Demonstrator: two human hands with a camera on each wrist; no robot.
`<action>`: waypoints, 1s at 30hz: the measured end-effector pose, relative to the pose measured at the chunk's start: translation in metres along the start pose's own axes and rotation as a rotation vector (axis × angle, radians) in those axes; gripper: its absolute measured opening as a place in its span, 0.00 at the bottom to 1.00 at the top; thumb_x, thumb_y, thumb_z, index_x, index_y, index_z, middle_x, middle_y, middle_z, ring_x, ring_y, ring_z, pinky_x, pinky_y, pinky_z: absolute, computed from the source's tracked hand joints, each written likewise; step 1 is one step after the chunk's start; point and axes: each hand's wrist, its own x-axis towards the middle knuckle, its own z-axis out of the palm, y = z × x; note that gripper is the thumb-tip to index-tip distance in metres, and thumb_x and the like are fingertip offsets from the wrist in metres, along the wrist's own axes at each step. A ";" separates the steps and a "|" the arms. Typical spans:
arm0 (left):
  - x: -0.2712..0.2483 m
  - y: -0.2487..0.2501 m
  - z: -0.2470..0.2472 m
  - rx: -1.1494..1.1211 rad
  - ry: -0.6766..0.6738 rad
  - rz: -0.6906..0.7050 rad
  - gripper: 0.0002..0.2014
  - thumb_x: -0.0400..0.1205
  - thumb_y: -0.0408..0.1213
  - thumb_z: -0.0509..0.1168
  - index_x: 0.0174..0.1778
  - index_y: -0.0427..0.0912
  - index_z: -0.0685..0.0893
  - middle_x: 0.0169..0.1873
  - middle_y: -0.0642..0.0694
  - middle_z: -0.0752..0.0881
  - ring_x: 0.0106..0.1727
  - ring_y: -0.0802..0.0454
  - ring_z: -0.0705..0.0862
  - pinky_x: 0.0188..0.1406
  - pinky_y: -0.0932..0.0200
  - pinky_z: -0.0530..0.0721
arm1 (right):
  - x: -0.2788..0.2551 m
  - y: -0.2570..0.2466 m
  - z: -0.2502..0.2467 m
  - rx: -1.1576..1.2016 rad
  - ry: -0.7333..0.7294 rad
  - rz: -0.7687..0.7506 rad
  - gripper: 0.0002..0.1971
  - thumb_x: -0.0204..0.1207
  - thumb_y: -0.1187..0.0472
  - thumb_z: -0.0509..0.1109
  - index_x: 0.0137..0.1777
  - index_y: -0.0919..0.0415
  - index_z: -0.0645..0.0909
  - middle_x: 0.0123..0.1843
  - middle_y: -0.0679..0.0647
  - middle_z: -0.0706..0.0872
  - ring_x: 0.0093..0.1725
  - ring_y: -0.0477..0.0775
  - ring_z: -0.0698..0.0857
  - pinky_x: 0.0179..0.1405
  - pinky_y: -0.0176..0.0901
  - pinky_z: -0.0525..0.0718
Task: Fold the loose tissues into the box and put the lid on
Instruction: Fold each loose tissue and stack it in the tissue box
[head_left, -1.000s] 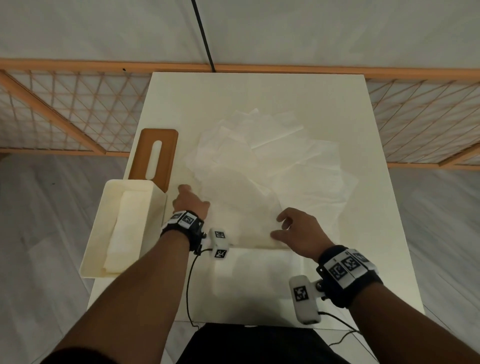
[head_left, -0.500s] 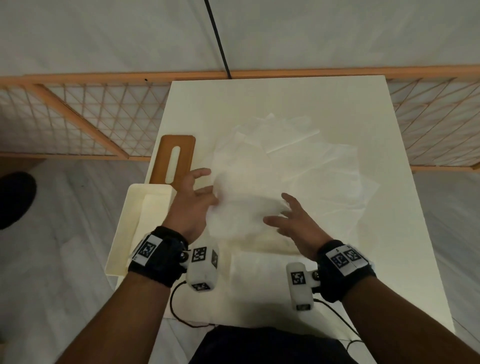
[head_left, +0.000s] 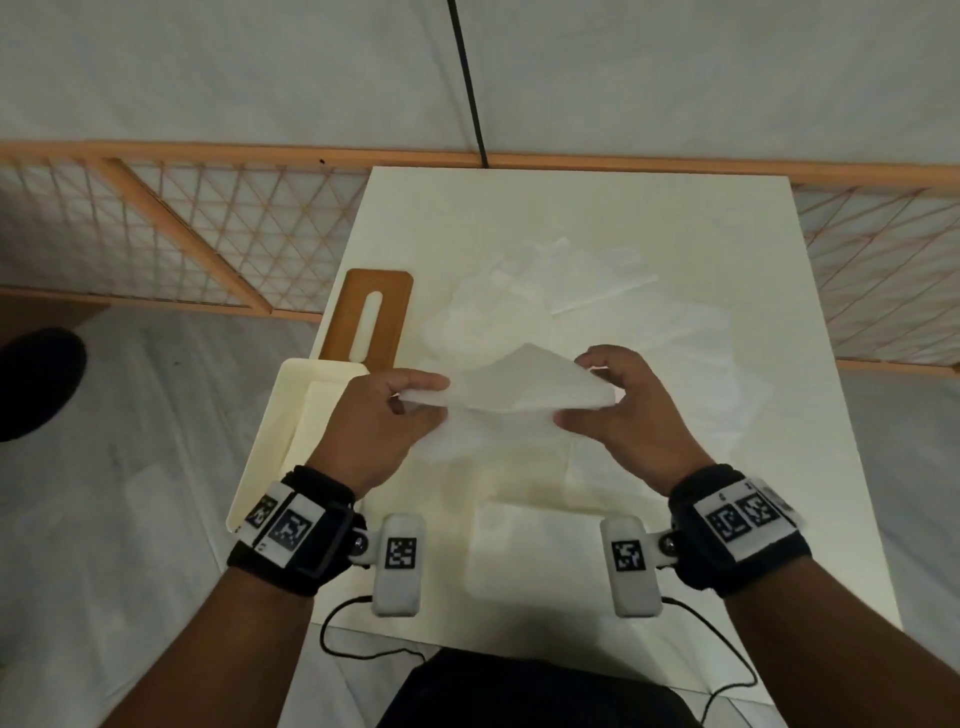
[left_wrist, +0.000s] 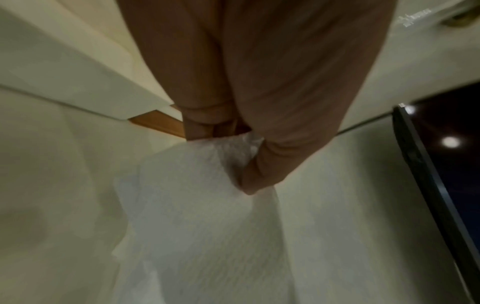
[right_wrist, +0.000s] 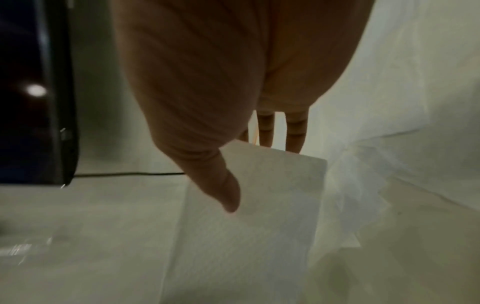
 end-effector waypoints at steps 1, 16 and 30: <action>0.001 0.001 0.001 0.041 -0.020 0.018 0.13 0.77 0.38 0.76 0.50 0.63 0.91 0.50 0.39 0.91 0.48 0.41 0.89 0.58 0.40 0.88 | 0.000 0.002 0.001 -0.081 0.021 -0.035 0.21 0.65 0.64 0.85 0.54 0.49 0.83 0.65 0.41 0.80 0.64 0.32 0.78 0.58 0.28 0.76; 0.006 0.026 0.011 0.515 -0.235 0.466 0.05 0.83 0.42 0.71 0.50 0.50 0.92 0.66 0.54 0.81 0.70 0.58 0.76 0.71 0.54 0.74 | -0.011 -0.022 0.029 -0.597 -0.203 -0.318 0.08 0.79 0.50 0.71 0.52 0.52 0.88 0.47 0.46 0.90 0.51 0.51 0.85 0.57 0.55 0.81; -0.002 -0.020 0.025 0.092 -0.199 0.011 0.09 0.84 0.32 0.66 0.46 0.53 0.80 0.45 0.43 0.89 0.47 0.42 0.88 0.49 0.39 0.86 | -0.029 0.017 -0.039 0.007 -0.118 0.243 0.10 0.73 0.75 0.75 0.49 0.64 0.79 0.40 0.64 0.90 0.36 0.61 0.87 0.38 0.52 0.86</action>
